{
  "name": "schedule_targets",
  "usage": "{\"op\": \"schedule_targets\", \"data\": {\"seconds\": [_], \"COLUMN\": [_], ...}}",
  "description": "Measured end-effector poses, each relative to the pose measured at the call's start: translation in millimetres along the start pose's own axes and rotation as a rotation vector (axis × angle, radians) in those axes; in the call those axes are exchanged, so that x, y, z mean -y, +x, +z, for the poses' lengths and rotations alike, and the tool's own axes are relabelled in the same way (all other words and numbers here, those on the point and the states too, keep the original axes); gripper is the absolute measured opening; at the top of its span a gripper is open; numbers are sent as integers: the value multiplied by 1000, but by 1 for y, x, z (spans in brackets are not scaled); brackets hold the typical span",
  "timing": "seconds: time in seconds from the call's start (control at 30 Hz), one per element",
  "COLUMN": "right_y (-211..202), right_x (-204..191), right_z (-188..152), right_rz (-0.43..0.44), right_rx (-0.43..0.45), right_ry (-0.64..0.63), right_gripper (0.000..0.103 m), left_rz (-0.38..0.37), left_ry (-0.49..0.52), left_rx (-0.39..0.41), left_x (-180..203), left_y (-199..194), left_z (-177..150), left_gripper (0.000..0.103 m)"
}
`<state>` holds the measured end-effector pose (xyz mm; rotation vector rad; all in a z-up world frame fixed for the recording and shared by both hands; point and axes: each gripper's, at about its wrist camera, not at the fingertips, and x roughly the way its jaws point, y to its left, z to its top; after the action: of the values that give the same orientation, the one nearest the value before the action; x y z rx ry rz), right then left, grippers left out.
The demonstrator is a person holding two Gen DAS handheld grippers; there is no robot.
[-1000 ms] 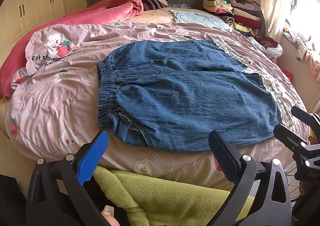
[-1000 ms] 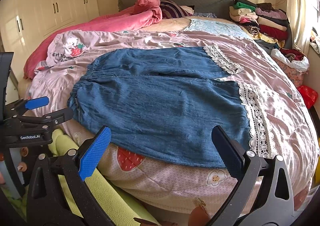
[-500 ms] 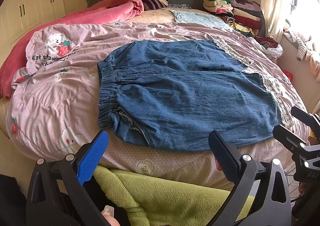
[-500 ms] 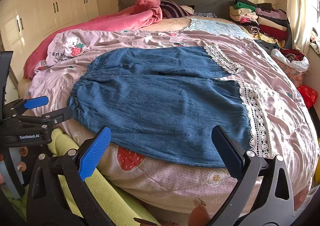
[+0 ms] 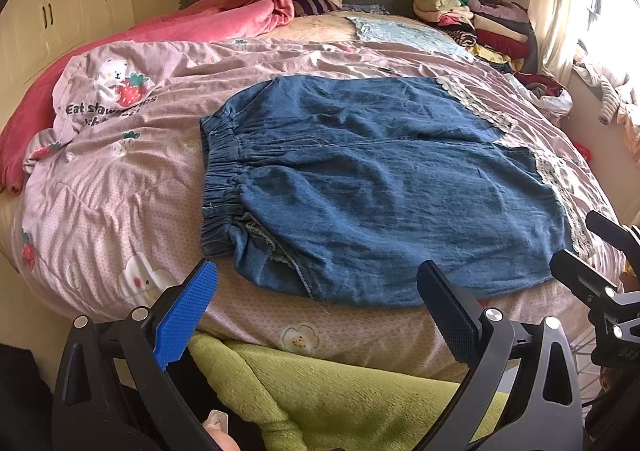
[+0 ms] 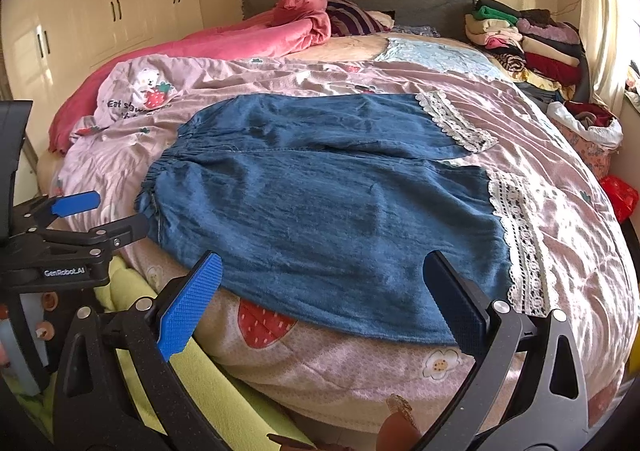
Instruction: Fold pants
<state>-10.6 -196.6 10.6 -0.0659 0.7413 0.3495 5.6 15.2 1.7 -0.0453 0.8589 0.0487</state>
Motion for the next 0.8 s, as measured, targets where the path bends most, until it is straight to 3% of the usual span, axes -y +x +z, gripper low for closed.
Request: {"op": "schedule_targets", "data": {"seconds": [0.47,0.8], "right_y": [54,109], "right_x": [-7,-16], "right_z": [73,125], "right_rz": [117,136], "right_rx": [1,-16], "right_ry": [-48,-105], "right_gripper": [95,95], "left_rz": [65,105], "left_ry": [-108,-184], "left_rx": [10,-9], "left_x": [-57,-106], "left_y": [34,75], "left_z": [48,86], "left_gripper": [99,99]}}
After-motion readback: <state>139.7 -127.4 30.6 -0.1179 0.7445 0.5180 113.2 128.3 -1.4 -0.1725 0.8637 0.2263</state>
